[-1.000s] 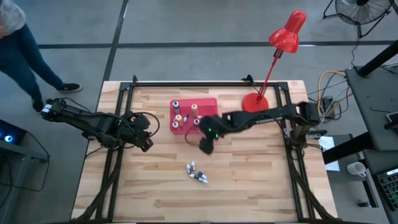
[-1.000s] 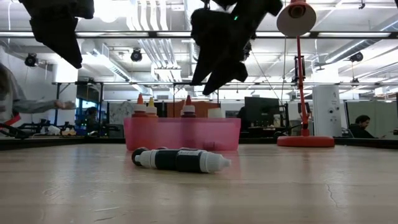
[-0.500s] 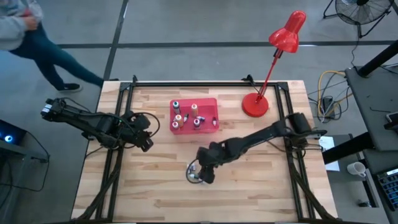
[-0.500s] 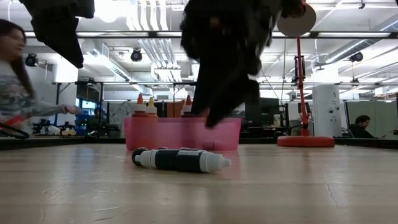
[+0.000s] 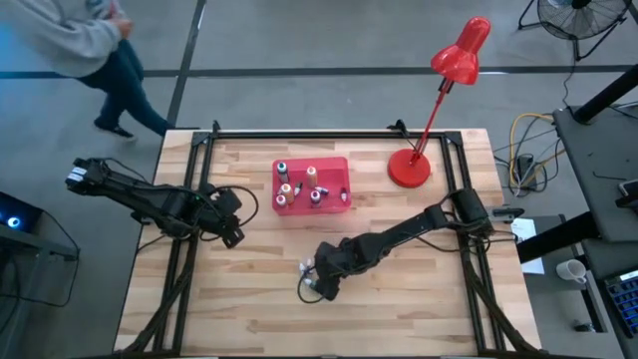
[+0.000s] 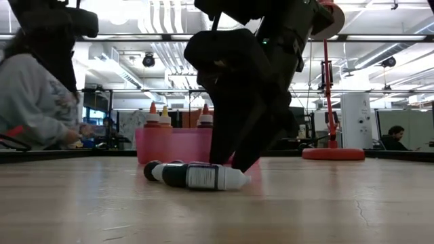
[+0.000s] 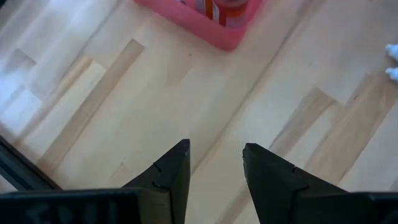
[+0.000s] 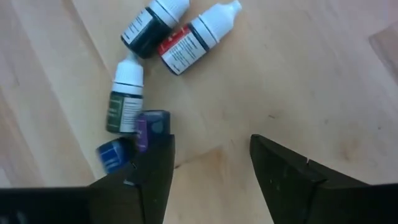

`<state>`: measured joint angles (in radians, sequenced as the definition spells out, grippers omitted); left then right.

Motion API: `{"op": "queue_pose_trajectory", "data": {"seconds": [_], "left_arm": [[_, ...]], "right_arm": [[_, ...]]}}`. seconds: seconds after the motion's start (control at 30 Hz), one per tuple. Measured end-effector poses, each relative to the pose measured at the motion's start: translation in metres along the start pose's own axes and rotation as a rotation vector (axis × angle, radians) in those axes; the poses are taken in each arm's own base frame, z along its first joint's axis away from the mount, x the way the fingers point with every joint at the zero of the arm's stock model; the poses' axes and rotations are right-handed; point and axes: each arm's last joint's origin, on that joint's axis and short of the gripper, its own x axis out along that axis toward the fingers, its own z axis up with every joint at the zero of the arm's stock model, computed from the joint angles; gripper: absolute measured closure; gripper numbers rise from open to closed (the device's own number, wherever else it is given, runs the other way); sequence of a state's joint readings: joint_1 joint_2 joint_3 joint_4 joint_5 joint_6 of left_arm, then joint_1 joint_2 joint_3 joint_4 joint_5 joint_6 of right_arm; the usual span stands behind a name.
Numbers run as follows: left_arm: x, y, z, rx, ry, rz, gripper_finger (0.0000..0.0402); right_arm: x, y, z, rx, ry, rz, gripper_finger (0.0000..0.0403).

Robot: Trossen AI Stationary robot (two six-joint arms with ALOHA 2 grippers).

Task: Pick & Place food coloring

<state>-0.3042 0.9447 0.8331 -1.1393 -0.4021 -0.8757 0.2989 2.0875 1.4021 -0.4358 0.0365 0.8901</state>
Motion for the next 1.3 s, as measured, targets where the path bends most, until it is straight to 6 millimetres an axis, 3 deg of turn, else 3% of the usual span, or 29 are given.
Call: {"op": "queue_pose_trajectory", "data": {"seconds": [0.53, 0.87, 1.3], "left_arm": [[0.001, -0.001, 0.000, -0.012, 0.004, -0.015, 0.0280], [0.001, -0.001, 0.000, -0.003, 0.002, -0.017, 0.0280], [0.001, -0.001, 0.000, 0.029, 0.000, -0.019, 0.0280]], "right_arm": [[-0.015, 0.029, -0.001, -0.261, -0.126, -0.043, 0.0227], [0.011, 0.027, -0.016, -0.247, -0.083, -0.086, 0.0211], [0.014, 0.023, -0.017, -0.224, -0.091, -0.118, 0.0237]]}}
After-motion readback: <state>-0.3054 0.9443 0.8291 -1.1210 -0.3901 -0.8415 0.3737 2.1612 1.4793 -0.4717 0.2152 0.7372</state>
